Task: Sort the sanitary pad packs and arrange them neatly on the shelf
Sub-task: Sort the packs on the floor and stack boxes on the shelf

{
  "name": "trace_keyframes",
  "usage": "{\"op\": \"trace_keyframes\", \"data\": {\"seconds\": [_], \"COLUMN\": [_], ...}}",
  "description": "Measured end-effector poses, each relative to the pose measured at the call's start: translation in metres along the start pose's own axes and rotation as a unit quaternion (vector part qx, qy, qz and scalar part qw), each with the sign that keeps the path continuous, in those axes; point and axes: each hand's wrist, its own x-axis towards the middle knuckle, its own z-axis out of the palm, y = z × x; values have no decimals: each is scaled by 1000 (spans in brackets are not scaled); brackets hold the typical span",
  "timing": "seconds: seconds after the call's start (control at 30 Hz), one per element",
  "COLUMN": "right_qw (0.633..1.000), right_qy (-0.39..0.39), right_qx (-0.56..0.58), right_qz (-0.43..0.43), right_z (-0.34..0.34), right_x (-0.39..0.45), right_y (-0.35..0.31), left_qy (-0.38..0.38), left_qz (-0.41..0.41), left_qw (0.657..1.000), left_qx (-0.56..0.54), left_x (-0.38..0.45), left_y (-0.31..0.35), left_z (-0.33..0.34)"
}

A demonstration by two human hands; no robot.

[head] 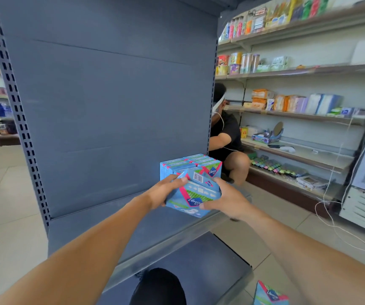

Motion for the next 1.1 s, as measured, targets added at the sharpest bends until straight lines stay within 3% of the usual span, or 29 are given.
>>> {"op": "trace_keyframes", "data": {"seconds": [0.27,0.37,0.53,0.7,0.93,1.1], "right_qw": [972,967,966,932,919,904], "right_qy": [11,33,67,155,242,286], "right_qx": [225,237,224,308,267,240], "right_qz": [70,85,107,109,162,207], "right_z": [-52,-70,-95,-100,-99,-79], "right_x": [-62,-83,-112,-124,-151,-178], "right_y": [0,6,21,38,75,124], "left_qy": [-47,-104,-129,-95,-81,-108], "left_qz": [7,1,-9,-9,38,50], "left_qw": [997,988,979,967,991,993], "left_qx": [-56,-115,-159,-238,-98,1], "left_x": [-5,-4,2,15,19,34], "left_y": [31,35,43,44,38,-8], "left_z": [41,68,110,158,221,270]}}
